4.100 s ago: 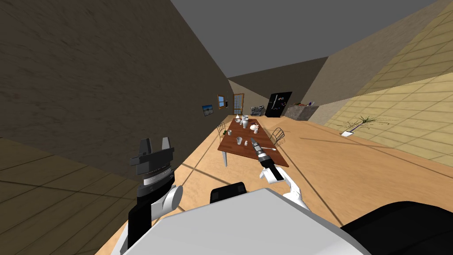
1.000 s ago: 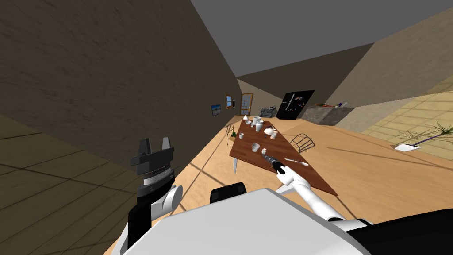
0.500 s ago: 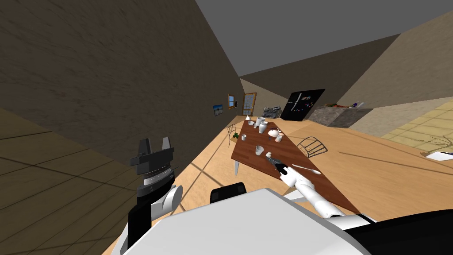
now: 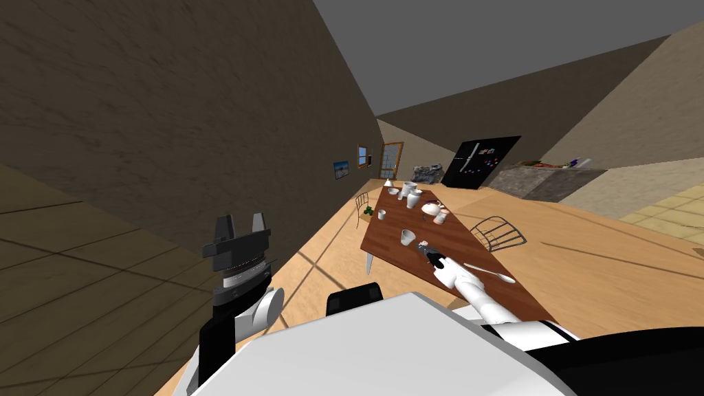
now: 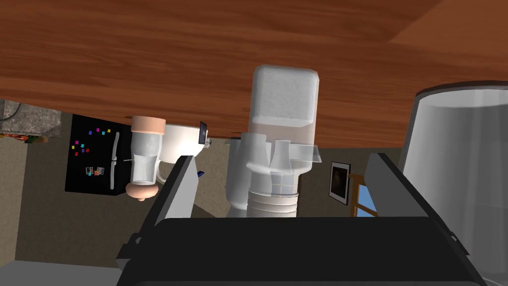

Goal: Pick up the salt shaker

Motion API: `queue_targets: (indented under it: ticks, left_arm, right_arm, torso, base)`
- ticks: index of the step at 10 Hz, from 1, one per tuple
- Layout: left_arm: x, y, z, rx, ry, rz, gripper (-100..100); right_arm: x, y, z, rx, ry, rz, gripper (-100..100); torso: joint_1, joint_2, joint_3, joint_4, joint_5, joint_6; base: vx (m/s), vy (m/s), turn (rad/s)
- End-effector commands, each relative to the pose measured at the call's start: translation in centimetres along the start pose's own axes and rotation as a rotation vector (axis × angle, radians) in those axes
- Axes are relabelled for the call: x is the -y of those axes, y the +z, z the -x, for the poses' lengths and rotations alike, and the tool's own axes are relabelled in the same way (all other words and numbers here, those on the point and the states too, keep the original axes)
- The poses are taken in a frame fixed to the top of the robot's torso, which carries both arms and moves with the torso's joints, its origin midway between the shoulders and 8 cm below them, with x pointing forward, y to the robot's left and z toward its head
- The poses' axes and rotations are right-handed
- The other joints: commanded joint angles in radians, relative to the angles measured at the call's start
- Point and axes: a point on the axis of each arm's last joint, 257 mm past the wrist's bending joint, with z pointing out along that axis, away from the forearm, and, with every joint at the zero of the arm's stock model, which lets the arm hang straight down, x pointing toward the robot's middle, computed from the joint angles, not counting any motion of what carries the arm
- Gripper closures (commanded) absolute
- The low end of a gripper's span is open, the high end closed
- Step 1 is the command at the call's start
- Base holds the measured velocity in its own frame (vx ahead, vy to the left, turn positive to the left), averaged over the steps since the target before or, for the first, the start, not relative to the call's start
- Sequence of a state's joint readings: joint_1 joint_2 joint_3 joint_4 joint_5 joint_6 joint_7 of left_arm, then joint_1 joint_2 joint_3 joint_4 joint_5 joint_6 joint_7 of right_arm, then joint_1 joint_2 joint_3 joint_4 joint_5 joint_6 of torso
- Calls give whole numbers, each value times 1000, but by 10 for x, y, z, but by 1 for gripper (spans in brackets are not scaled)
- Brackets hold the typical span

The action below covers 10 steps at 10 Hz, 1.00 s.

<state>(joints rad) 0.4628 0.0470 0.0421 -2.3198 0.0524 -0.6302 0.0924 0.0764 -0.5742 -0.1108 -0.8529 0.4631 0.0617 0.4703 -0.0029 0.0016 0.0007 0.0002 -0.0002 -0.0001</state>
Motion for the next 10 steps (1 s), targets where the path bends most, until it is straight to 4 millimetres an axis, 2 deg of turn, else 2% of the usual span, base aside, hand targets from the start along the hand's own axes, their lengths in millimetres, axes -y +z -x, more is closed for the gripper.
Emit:
queue_targets:
  ticks: [1,8,9,10]
  left_arm:
    - [0,0,0,0,0,0,0]
    - [0,0,0,0,0,0,0]
    - [0,0,0,0,0,0,0]
    - [0,0,0,0,0,0,0]
  right_arm:
    - [-10,4,5,4,5,-14,-100]
    - [-54,19,9,-7,35,-49,-100]
    - [-49,18,9,-4,33,-45,-100]
    - [-50,18,8,-5,32,-46,100]
  torso:
    - [0,0,0,0,0,0]
    - [-1,3,2,1,0,1]
    - [-2,3,2,1,0,1]
    - [0,1,1,0,0,1]
  base:
    - [-96,-110,111]
    - [-80,-78,73]
    - [-31,-39,17]
    - [-5,-7,-3]
